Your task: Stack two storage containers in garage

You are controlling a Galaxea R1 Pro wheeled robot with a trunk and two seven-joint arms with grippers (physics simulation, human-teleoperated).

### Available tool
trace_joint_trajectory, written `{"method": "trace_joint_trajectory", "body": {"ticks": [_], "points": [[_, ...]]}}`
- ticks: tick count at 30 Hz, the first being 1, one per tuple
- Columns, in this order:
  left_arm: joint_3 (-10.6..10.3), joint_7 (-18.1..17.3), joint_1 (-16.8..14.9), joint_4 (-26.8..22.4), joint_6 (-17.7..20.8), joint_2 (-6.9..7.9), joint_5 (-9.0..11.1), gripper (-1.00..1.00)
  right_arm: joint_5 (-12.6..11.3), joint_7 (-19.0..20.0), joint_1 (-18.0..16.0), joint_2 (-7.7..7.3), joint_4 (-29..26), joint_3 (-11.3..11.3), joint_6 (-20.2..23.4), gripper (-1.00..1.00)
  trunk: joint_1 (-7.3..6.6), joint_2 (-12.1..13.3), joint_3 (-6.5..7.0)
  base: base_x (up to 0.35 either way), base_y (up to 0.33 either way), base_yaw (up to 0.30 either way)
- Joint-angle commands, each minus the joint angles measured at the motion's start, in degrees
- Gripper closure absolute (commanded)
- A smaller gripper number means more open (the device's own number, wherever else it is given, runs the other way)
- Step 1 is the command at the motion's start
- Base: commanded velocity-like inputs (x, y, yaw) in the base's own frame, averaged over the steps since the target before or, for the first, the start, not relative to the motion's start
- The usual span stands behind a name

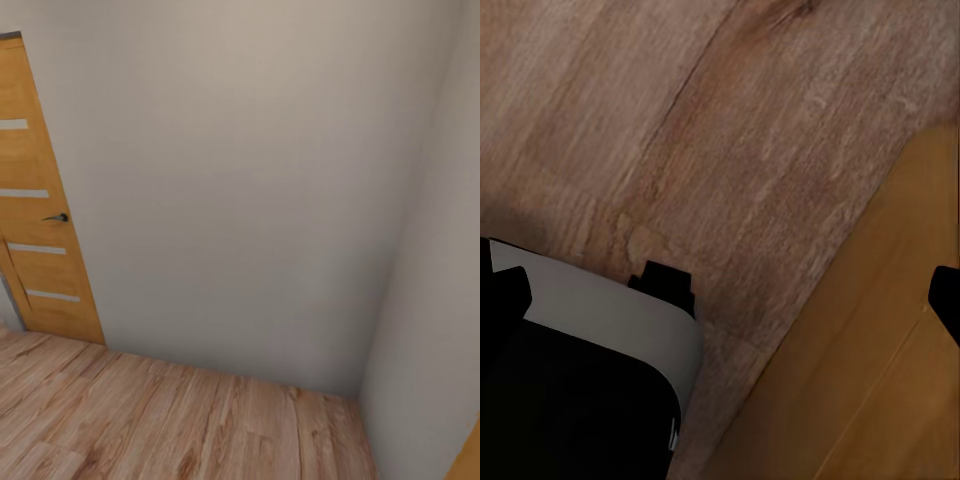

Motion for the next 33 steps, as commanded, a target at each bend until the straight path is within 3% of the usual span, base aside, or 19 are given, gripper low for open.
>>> {"method": "trace_joint_trajectory", "body": {"ticks": [1, 33], "points": [[0.0, 0.0, 0.0, 0.0, -0.1, -0.01, 0.5, -1.0, -0.5, 0.0, -0.1, 0.03, 0.2, 0.5, -0.4, -1.0, 0.03, 0.0, -0.06, 0.322, 0.0, 0.262], [0.1, 0.1, 0.0, 0.0, -0.5, -0.01, 0.4, -1.0, -0.5, 0.0, -0.1, 0.03, 0.2, 0.5, -0.4, -1.0, 0.03, 0.0, -0.06, 0.232, 0.0, 0.271]]}}
